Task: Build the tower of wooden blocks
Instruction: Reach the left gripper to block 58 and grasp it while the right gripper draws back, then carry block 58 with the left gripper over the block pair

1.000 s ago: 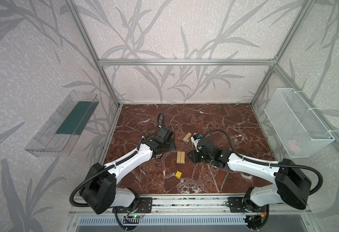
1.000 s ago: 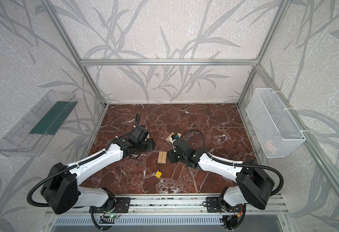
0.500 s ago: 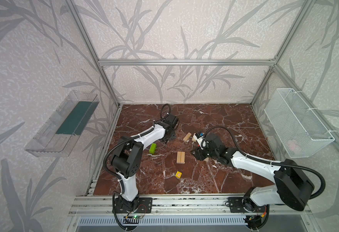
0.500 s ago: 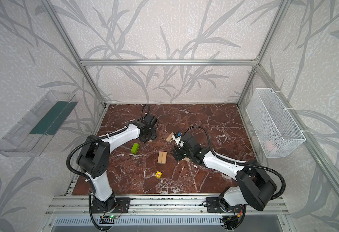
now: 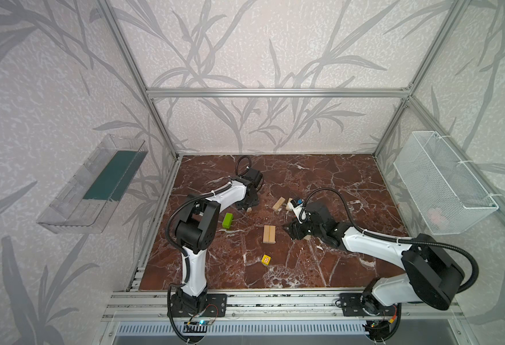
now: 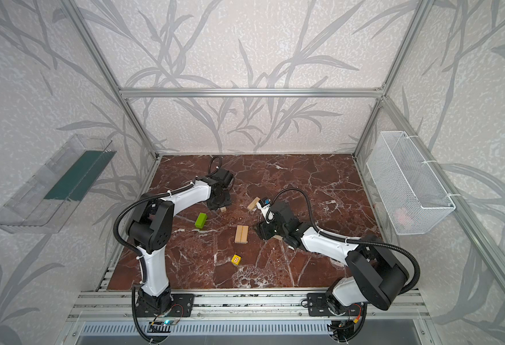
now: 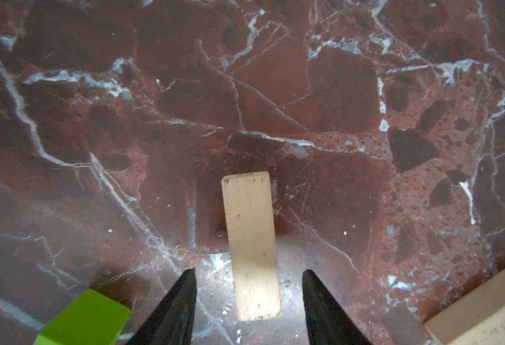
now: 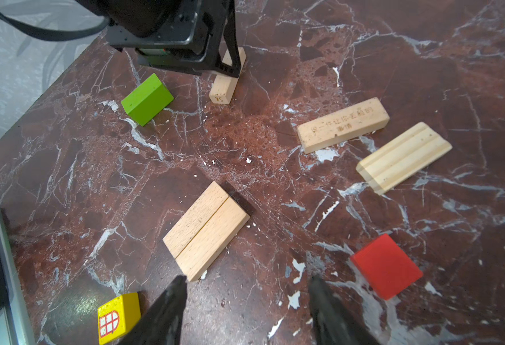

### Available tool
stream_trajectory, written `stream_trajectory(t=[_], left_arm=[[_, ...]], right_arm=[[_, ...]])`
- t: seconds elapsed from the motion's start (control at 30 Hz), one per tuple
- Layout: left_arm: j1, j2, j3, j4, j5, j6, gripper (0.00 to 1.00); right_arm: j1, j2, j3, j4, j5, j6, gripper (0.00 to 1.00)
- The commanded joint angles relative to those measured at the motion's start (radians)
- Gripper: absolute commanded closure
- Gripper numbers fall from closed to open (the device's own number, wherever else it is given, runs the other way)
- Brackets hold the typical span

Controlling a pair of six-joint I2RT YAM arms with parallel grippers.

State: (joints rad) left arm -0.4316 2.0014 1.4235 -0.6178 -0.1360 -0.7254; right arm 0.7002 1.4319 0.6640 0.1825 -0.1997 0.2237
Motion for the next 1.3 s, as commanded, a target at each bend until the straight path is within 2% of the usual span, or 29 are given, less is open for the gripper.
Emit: stream_trajectory(t=[0.0, 0.8, 1.27], left_arm=[[0.005, 0.032, 0.044, -0.02, 0.007, 0.002, 0.47], [0.034, 0.073, 0.01, 0.005, 0.054, 0.016, 0.69], [0.032, 0.001, -0.052, 0.003, 0.116, 0.093, 0.84]], right_arm=[[-0.002, -0.007, -0.014, 0.03, 0.025, -0.004, 0.34], [-0.002, -0.001, -0.005, 0.018, 0.03, -0.015, 0.32], [-0.002, -0.019, -0.014, 0.011, 0.029, -0.004, 0.31]])
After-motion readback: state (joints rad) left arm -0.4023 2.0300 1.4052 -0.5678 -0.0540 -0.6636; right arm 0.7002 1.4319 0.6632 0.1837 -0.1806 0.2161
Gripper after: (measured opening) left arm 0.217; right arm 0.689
